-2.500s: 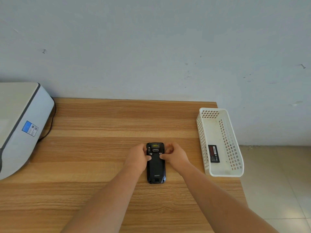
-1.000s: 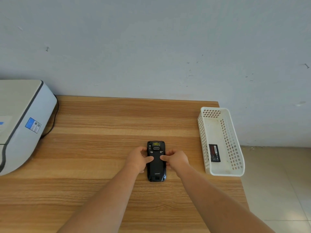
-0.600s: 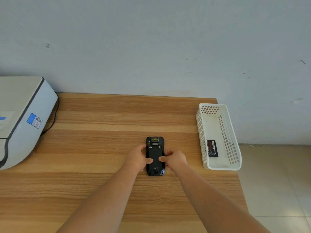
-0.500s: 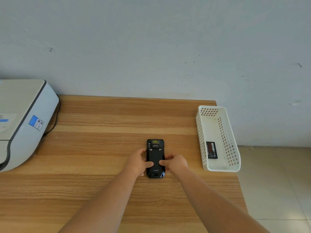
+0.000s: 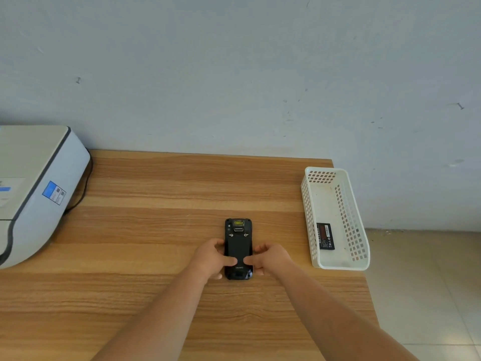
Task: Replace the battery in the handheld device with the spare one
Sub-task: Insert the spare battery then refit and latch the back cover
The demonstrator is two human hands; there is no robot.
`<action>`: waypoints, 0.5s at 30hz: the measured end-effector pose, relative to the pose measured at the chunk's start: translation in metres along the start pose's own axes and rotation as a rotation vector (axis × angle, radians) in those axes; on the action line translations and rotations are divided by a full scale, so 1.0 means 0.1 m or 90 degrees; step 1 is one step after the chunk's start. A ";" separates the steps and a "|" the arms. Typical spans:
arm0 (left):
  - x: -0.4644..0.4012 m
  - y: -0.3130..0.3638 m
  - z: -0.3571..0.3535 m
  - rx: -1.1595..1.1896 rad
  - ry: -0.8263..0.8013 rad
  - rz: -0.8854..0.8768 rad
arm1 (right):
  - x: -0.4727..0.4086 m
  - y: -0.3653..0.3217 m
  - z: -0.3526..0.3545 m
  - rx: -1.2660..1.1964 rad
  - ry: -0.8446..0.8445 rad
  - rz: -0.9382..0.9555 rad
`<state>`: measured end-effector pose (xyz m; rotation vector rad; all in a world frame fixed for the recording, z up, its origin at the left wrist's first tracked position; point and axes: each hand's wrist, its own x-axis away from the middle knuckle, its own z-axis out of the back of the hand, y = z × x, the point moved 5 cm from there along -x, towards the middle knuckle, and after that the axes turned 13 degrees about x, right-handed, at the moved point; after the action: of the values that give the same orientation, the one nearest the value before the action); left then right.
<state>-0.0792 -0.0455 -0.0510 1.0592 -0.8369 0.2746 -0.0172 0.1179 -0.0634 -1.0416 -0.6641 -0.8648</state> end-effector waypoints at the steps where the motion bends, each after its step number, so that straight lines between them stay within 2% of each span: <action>1: -0.03 0.02 0.02 0.012 0.004 0.005 | -0.02 -0.01 0.02 -0.035 0.003 0.000; 5: -0.15 0.07 0.05 -0.005 0.042 0.012 | -0.09 -0.08 0.08 -0.035 0.035 -0.003; 11: -0.21 0.14 0.04 -0.065 0.042 0.018 | -0.16 -0.10 0.02 -0.003 0.040 0.008; 15: -0.24 0.25 0.07 -0.049 0.030 0.021 | -0.15 -0.18 0.05 -0.001 -0.003 -0.008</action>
<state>-0.1126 -0.0345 -0.0505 0.9648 -0.8168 0.2920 -0.0405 0.1229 -0.0656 -1.0427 -0.6748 -0.8735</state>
